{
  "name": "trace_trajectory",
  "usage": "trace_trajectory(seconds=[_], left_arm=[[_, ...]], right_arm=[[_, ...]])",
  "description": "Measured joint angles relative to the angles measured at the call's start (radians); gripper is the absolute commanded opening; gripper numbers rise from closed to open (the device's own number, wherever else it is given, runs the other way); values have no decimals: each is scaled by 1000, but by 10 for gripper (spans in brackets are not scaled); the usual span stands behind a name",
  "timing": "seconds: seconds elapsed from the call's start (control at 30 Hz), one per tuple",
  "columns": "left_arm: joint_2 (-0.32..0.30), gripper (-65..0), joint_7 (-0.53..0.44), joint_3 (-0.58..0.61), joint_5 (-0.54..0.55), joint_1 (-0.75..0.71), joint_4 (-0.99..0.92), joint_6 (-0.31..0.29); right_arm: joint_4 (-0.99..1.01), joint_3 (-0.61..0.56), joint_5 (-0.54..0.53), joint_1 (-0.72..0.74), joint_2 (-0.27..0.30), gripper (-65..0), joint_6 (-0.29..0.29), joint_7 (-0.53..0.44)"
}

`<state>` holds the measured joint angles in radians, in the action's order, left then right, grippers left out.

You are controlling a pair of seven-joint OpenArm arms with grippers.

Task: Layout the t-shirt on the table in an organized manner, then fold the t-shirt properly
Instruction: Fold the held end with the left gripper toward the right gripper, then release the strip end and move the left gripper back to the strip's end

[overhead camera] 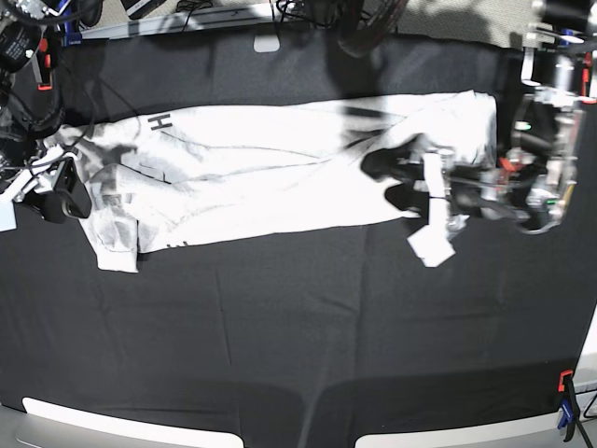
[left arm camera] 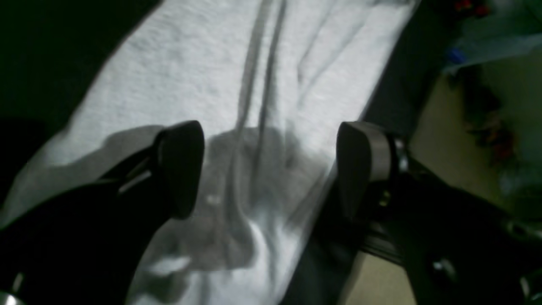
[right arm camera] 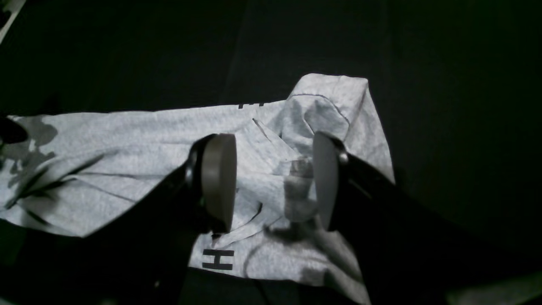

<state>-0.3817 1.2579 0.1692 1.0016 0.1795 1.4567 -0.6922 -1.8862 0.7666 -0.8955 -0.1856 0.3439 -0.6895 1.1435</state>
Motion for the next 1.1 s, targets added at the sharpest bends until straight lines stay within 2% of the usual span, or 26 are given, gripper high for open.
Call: trace_trajectory(seconds=[0.1,0.27,0.43,0.53,0.73,0.9,0.97,1.1], left_arm=[[84,-203,-51,-1,-160,4,0,0],[200,-204,-38,-1,-326,43,0,0],[268,-204,26,-1,-328,62,-4,0],[293,-204,27,-1,-319,61,-37,0],[342,-204,45,-1,-315,64,-233,-2],[375,-204,109,-6,-280,101,-309,0],[376,-204,141,-5,-173,92,-310,0],[380,-204,154,0,115,85,-300,0]], right_arm=[[0,0,-2,0,0,-366,0,0],[0,0,-3,0,0,-366,0,0],[0,0,-2,0,0,-366,0,0],[0,0,-2,0,0,-366,0,0],[0,0,-2,0,0,-366,0,0],[0,0,-3,0,0,-366,0,0],[0,0,-2,0,0,-366,0,0],[0,0,1,0,0,-366,0,0]])
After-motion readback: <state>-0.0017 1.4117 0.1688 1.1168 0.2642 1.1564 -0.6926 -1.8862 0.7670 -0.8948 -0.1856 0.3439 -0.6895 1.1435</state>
